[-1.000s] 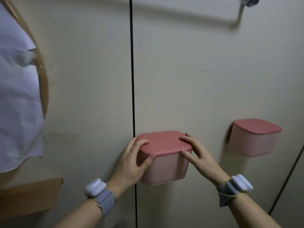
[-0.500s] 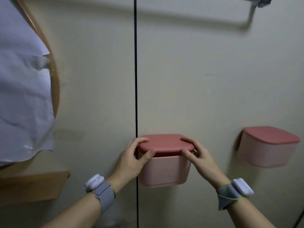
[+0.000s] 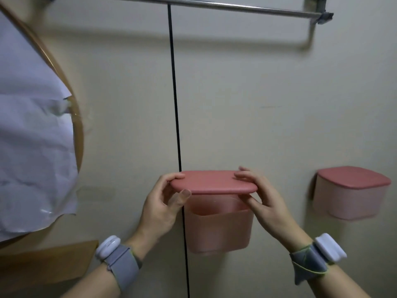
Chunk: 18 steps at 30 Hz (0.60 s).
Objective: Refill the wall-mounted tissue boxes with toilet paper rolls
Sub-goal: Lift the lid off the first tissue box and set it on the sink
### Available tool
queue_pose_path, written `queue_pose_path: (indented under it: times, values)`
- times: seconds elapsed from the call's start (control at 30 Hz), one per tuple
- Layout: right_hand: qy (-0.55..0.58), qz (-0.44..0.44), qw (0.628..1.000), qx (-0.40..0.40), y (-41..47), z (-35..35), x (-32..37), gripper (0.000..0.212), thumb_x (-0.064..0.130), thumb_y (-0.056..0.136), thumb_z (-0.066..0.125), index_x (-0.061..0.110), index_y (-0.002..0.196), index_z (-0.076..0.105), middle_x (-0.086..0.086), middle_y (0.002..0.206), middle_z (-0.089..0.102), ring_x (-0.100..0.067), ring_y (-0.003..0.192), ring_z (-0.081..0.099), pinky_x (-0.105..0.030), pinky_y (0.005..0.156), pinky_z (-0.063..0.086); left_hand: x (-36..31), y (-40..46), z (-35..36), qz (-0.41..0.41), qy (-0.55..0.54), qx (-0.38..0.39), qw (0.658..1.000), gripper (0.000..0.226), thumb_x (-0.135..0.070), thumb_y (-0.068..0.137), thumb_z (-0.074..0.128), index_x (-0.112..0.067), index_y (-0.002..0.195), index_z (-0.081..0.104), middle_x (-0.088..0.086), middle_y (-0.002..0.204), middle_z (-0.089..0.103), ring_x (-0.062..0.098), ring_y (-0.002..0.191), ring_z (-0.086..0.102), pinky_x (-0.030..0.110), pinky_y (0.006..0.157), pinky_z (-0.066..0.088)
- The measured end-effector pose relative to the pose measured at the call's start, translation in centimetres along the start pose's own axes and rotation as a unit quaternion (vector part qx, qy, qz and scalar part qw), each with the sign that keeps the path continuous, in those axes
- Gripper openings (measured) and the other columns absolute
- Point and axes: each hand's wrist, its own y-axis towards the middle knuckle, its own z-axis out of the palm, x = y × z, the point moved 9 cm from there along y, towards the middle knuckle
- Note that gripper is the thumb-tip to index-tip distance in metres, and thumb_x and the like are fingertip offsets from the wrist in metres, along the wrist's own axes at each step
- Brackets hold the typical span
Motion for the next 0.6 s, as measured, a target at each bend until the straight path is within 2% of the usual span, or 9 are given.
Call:
queue_pose_path:
  times: [0.07,0.13,0.23,0.3,0.37,0.47,0.53,0.6]
  values:
    - [-0.037,-0.012,0.999,0.004,0.1,0.4,0.9,0.057,-0.015,0.082,0.059,0.031,0.115,0.066,0.011,0.124,0.067,-0.005,0.124,0.056,-0.031,0.107,0.043,-0.7,-0.3,-0.4,0.003,-0.011,0.005,1.0,0.07,-0.075,0.066,0.069,-0.019,0.108,0.061,-0.017,0.105,0.069,-0.002,0.095,0.065,0.009,0.082,0.047]
    - [-0.064,-0.025,0.998,-0.007,0.2,1.5,2.7,0.055,-0.018,0.08,0.057,0.027,0.11,0.069,0.012,0.114,0.071,-0.004,0.113,0.063,-0.03,0.099,0.049,-0.7,-0.9,-1.9,-0.012,-0.011,0.018,1.0,0.07,-0.077,0.067,0.066,-0.02,0.107,0.061,-0.017,0.101,0.069,-0.002,0.094,0.065,0.012,0.083,0.047]
    - [-0.1,-0.049,0.994,-0.006,0.7,3.3,5.5,0.029,0.0,0.086,0.058,0.021,0.104,0.07,0.012,0.103,0.073,-0.003,0.1,0.067,-0.03,0.088,0.052,-0.3,-1.7,-4.6,-0.034,0.047,0.046,0.997,0.058,-0.075,0.077,0.057,-0.027,0.108,0.062,-0.018,0.094,0.068,-0.002,0.087,0.063,0.02,0.084,0.046]
    - [-0.123,-0.057,0.991,0.009,1.2,4.3,7.0,0.019,0.011,0.089,0.059,0.024,0.1,0.068,0.013,0.094,0.072,-0.007,0.089,0.068,-0.034,0.078,0.053,-1.5,-2.1,-5.7,-0.002,0.119,0.061,0.991,0.044,-0.063,0.087,0.047,-0.029,0.109,0.063,-0.018,0.098,0.067,-0.004,0.093,0.062,0.016,0.084,0.044]
    - [-0.159,-0.065,0.984,0.047,1.4,7.3,8.9,0.014,0.016,0.09,0.063,0.027,0.099,0.065,0.012,0.087,0.07,-0.009,0.081,0.066,-0.037,0.071,0.052,-3.9,-3.2,-7.3,0.083,0.209,0.099,0.969,0.038,-0.055,0.096,0.039,-0.03,0.113,0.062,-0.016,0.107,0.065,0.001,0.105,0.06,0.018,0.089,0.044]
    - [-0.192,-0.091,0.972,0.1,0.9,12.7,11.7,0.015,0.013,0.089,0.066,0.026,0.096,0.063,0.009,0.083,0.069,-0.011,0.076,0.064,-0.036,0.068,0.051,-5.7,-5.8,-8.3,0.19,0.344,0.171,0.903,0.037,-0.049,0.102,0.034,-0.028,0.125,0.054,-0.011,0.111,0.062,0.012,0.101,0.058,0.029,0.086,0.046]
    - [-0.2,-0.097,0.966,0.128,0.1,16.2,12.9,0.015,0.013,0.089,0.066,0.026,0.095,0.061,0.008,0.08,0.067,-0.009,0.073,0.061,-0.031,0.065,0.049,-5.6,-7.4,-9.1,0.216,0.401,0.177,0.873,0.037,-0.044,0.101,0.038,-0.027,0.133,0.047,-0.007,0.113,0.063,0.015,0.099,0.058,0.03,0.079,0.048]
    - [-0.198,-0.085,0.966,0.146,-1.1,18.9,13.5,0.014,0.014,0.089,0.067,0.024,0.095,0.06,0.009,0.081,0.066,-0.006,0.072,0.059,-0.026,0.063,0.047,-4.7,-8.9,-10.7,0.207,0.412,0.166,0.872,0.038,-0.035,0.098,0.04,-0.028,0.135,0.043,-0.004,0.112,0.065,0.018,0.094,0.06,0.03,0.072,0.049]
